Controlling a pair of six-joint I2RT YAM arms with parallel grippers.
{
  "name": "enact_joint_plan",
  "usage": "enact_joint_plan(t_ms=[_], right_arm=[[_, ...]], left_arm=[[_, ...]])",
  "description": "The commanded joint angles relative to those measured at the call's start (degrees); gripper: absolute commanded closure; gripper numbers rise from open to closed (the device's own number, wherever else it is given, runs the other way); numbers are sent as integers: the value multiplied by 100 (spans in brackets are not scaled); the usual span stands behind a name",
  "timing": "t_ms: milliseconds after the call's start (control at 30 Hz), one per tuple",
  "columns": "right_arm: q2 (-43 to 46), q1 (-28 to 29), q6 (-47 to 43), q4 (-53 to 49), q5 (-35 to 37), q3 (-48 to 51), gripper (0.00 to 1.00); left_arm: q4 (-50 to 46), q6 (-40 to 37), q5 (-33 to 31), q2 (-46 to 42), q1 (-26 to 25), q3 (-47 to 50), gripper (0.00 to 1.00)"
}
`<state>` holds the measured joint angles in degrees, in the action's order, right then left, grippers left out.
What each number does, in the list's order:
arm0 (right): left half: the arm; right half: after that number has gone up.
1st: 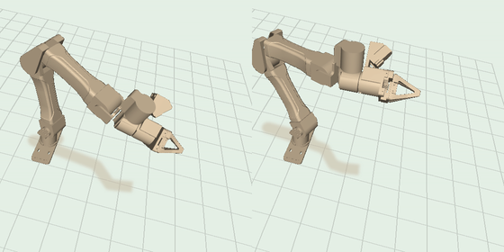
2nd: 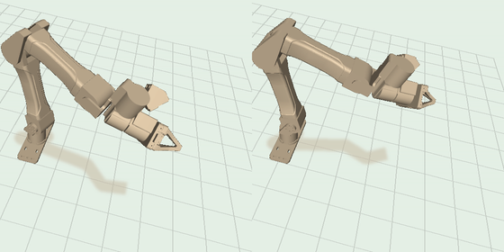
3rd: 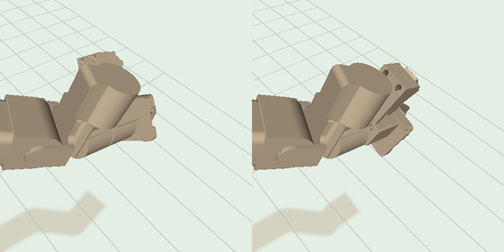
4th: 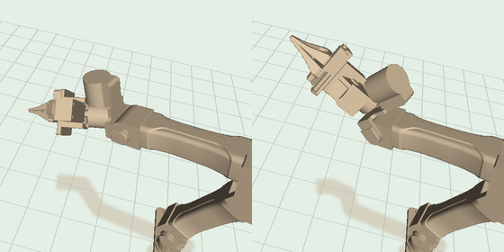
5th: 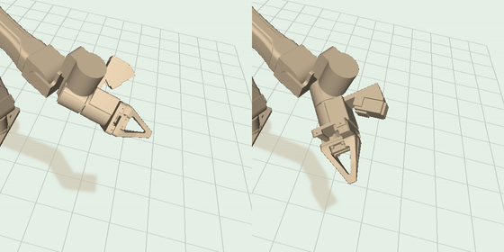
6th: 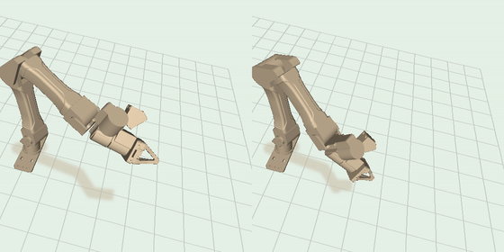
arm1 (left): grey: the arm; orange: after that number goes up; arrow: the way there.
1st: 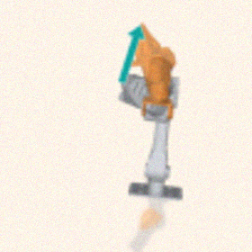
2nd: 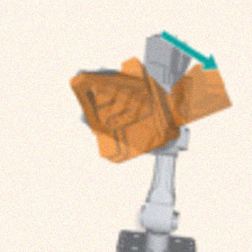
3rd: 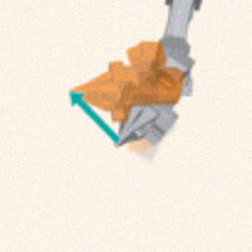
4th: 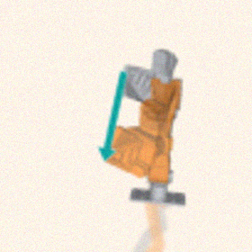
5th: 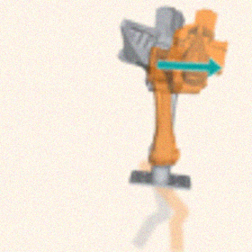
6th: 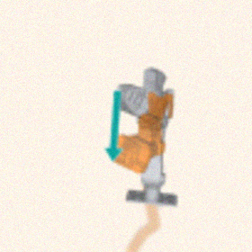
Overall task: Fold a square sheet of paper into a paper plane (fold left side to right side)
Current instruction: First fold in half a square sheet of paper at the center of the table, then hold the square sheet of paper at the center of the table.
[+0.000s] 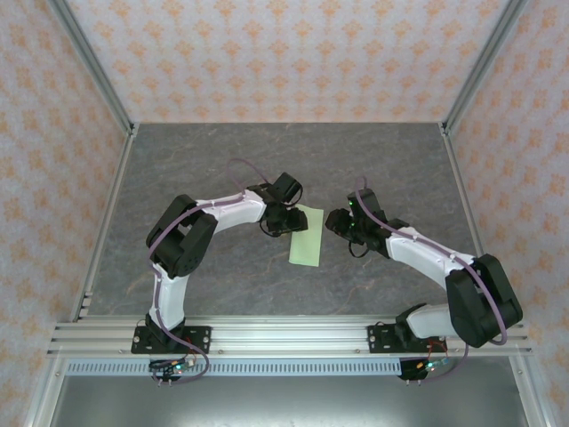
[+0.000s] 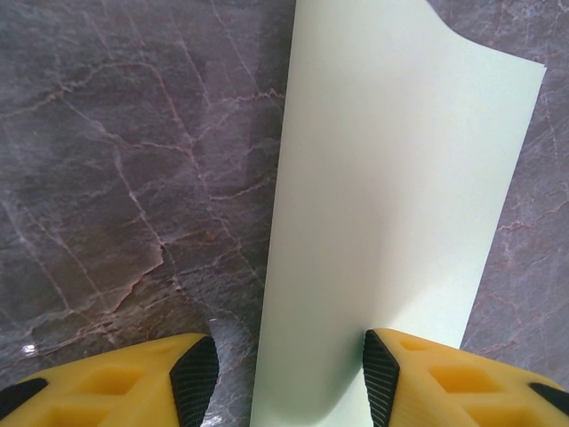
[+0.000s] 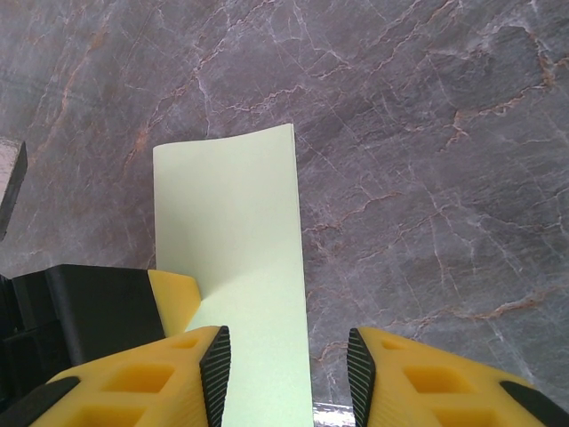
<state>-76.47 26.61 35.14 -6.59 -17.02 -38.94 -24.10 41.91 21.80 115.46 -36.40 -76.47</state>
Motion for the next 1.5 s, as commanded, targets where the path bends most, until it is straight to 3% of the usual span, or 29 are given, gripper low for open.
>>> enact_joint_plan(t_ms=[0, 367, 467, 600, 733, 1133, 1467], right_arm=[[-24, 35, 47, 100, 5, 89, 57], [-128, 48, 97, 116, -75, 97, 60], [-258, 59, 142, 213, -243, 97, 69], [-522, 81, 294, 514, -506, 98, 90], [-829, 141, 397, 726, -692, 36, 99], [-1536, 267, 511, 704, -840, -193, 100], [-1721, 267, 495, -223, -544, -252, 100]], left_arm=[[-351, -87, -10, 557, -181, 174, 48], [-355, -69, -9, 579, -192, 160, 48], [-356, -73, -22, 574, -192, 156, 48], [-358, -60, -18, 584, -191, 158, 48], [-363, -60, -25, 585, -200, 158, 47], [-364, -70, -36, 572, -209, 141, 48], [-377, -69, -30, 373, -209, 125, 48]])
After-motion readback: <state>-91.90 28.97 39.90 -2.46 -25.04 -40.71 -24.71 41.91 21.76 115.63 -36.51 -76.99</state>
